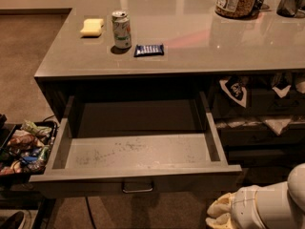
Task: Close top drawer
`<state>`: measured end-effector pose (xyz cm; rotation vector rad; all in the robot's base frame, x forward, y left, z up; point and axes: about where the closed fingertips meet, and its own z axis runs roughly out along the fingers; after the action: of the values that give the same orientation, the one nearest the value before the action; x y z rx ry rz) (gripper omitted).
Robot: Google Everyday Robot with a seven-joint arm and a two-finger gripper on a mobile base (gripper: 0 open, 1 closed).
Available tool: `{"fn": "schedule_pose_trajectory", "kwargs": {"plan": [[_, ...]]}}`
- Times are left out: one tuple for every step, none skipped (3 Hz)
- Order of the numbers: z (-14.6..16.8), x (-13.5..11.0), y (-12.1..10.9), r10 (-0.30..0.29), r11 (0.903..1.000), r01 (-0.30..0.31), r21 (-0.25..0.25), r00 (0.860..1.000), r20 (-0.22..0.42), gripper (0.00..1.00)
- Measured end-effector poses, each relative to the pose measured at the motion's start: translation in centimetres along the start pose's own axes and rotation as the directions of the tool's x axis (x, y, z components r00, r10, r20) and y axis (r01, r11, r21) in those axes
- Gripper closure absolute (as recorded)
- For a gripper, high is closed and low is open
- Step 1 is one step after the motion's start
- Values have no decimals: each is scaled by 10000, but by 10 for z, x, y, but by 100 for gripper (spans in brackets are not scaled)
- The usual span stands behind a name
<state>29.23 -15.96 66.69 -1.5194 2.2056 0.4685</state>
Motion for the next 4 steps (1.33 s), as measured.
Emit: {"fn": "schedule_pose_trajectory", "kwargs": {"plan": [[11, 0, -2, -54, 9995, 26, 322, 9963, 860, 88], [22, -7, -15, -1033, 9924, 940, 791, 9869, 1237, 100], [30, -22, -31, -1961, 9752, 1805, 1282, 9730, 1217, 100], [45, -48, -52, -2696, 9444, 2478, 2161, 9599, 774, 100]]}}
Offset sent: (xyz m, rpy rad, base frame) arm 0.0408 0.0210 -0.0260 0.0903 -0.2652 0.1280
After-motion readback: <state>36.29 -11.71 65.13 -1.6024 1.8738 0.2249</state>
